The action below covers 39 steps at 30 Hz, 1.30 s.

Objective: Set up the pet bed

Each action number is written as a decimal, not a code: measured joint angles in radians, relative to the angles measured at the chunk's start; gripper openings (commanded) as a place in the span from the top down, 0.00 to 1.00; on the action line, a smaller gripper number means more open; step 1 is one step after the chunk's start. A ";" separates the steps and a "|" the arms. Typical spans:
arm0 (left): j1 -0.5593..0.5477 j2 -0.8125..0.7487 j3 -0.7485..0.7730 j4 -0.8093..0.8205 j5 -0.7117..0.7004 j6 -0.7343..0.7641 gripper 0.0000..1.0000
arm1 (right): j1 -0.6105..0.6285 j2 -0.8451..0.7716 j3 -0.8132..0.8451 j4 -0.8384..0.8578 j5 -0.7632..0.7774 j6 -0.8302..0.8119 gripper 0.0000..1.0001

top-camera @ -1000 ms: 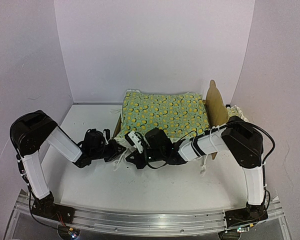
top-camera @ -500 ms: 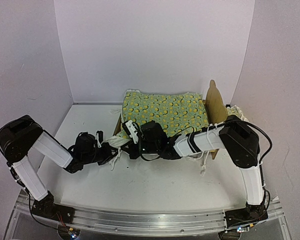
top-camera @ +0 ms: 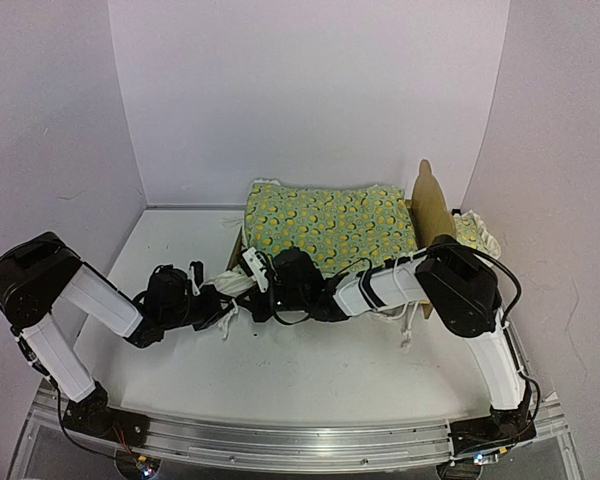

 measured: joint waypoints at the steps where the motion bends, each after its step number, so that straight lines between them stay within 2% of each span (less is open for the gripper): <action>1: 0.000 -0.003 -0.006 0.001 0.000 0.001 1.00 | -0.002 0.003 0.002 -0.001 0.002 -0.003 1.00; 25: 0.007 -0.008 -0.020 -0.007 0.019 0.008 0.99 | -0.014 0.096 0.137 -0.106 -0.042 -0.234 1.00; 33: 0.012 -0.008 -0.020 -0.007 0.023 0.009 0.92 | -0.019 0.107 0.161 -0.146 -0.053 -0.285 1.00; 39: 0.012 -0.006 -0.020 -0.008 0.022 0.008 0.93 | -0.020 0.111 0.161 -0.161 -0.076 -0.337 1.00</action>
